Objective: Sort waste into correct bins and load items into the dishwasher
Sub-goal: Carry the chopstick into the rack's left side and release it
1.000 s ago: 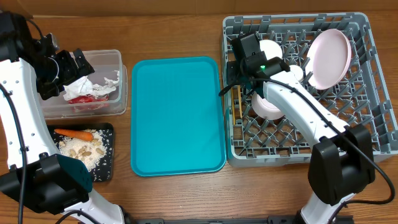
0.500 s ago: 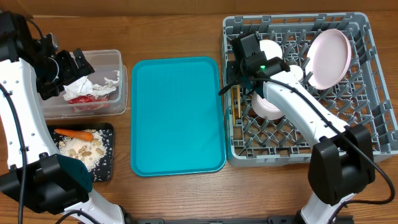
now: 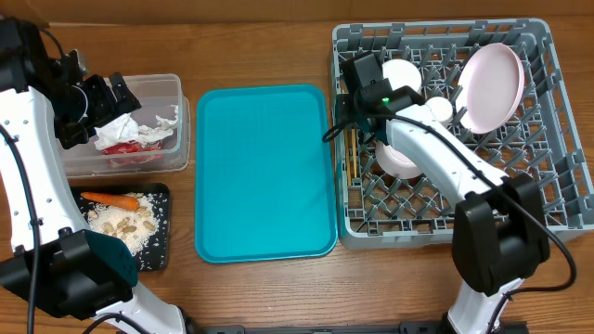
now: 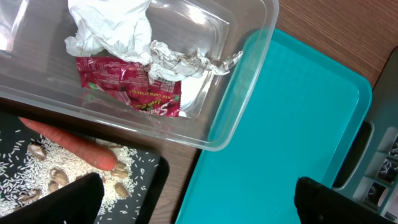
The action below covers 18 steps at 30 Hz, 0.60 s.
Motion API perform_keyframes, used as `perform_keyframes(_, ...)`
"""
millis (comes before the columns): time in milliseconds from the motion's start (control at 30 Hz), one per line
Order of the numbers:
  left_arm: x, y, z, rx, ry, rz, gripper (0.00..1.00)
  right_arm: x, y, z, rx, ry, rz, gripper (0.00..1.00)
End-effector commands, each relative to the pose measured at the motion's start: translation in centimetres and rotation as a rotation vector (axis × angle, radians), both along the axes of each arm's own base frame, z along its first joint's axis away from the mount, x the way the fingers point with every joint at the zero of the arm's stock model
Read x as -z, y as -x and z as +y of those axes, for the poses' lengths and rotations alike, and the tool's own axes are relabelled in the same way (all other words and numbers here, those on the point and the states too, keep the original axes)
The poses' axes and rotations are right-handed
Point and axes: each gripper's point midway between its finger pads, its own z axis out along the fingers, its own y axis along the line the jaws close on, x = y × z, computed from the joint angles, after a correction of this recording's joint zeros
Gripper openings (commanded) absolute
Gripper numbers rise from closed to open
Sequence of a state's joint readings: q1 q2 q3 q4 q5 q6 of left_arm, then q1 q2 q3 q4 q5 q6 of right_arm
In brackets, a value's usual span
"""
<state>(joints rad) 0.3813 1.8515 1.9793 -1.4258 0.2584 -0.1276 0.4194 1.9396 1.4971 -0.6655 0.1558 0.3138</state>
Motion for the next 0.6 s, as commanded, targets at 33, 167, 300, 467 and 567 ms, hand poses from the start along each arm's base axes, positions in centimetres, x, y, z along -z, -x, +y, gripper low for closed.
perform_keyframes(33, -1.4, -0.1, -0.3, 0.000, 0.002, -0.039, 1.00, 0.3, 0.0, 0.1, 0.001, -0.003, 0.002, 0.05)
perform_keyframes(167, -1.4, -0.1, -0.3, 0.000, 0.002, -0.039, 1.00, 0.4, 0.0, 0.0, 0.002, 0.000, 0.002, 0.27)
perform_keyframes(300, -1.4, -0.1, -0.3, 0.000, 0.002, -0.039, 1.00, -0.3, -0.3, 0.1, -0.006, -0.001, -0.013, 0.37)
perform_keyframes(467, -1.4, -0.1, -0.3, 0.000, 0.002, -0.039, 1.00, -4.5, -0.6, 0.2, -0.006, -0.028, -0.072, 0.51)
perform_keyframes(567, -1.4, -0.1, -0.3, 0.000, 0.002, -0.039, 1.00, -8.1, -0.3, 0.1, -0.006, -0.050, -0.122, 0.79)
